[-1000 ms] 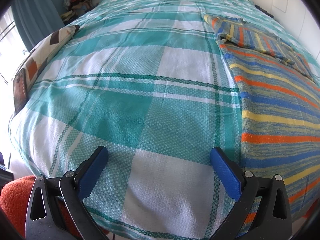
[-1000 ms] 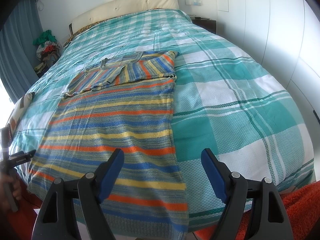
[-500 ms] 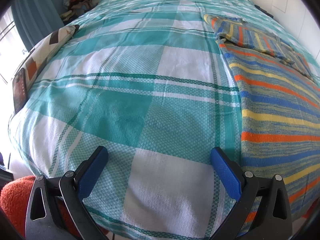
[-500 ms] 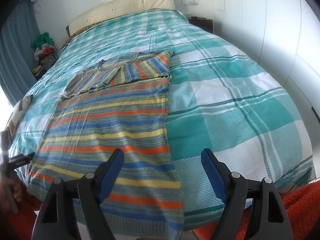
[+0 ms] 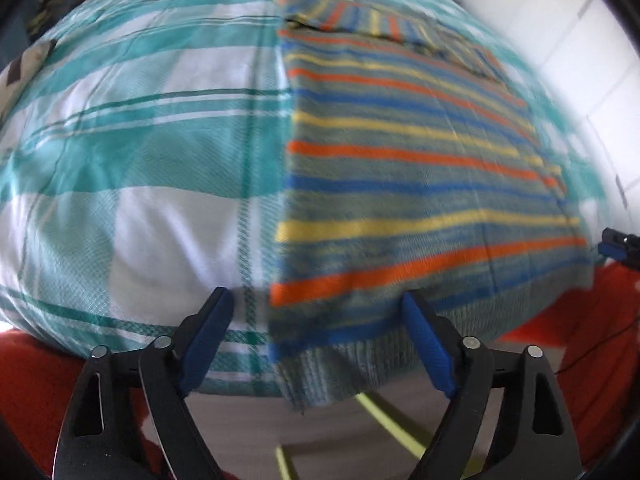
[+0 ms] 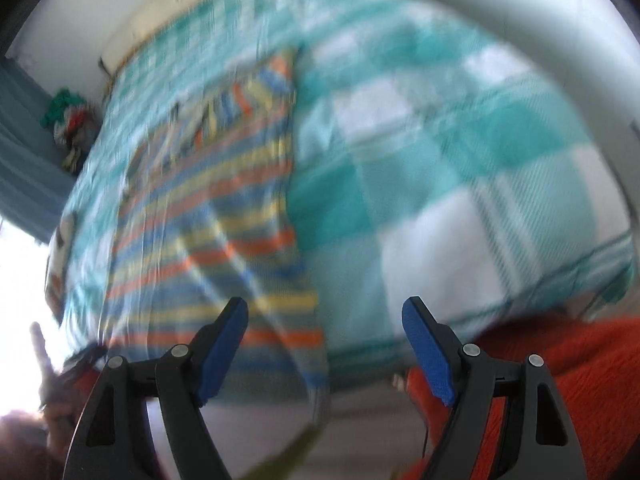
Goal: Fold small clothes
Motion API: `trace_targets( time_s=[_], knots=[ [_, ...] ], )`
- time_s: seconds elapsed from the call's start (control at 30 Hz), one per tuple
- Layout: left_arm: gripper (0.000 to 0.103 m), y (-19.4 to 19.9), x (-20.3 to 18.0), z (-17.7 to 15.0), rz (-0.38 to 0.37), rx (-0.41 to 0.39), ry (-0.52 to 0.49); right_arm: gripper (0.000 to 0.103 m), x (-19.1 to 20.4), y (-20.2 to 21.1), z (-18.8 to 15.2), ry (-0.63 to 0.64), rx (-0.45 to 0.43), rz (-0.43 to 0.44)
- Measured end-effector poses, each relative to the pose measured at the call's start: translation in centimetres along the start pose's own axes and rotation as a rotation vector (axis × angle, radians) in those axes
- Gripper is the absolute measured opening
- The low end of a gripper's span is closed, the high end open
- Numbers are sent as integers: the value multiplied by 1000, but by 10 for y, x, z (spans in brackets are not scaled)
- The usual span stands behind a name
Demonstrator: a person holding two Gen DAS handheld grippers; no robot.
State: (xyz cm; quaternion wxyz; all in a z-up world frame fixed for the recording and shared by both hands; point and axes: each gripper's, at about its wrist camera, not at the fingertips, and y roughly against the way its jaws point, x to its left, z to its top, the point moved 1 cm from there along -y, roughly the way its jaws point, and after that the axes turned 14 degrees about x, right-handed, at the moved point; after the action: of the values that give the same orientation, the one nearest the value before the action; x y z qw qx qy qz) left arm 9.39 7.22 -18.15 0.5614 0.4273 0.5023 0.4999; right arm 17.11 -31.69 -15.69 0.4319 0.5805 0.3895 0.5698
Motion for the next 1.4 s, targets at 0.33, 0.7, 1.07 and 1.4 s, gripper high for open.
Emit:
trace_targets(
  time_s=[0.33,0.7,1.07,1.4],
  knots=[
    [7,6,-7,9,-83,99,-10,4,16,-36,-3,71,180,66],
    [6,48,31,166,-292,2,118,4,36,29,129,65,-117,218],
    [6,21,53,342,-312,-9,216,4,43,22,309,-22,-191,249],
    [25,-24,78,429,-250,16,333,5,25,-35,401,-83,-137,361]
  ],
)
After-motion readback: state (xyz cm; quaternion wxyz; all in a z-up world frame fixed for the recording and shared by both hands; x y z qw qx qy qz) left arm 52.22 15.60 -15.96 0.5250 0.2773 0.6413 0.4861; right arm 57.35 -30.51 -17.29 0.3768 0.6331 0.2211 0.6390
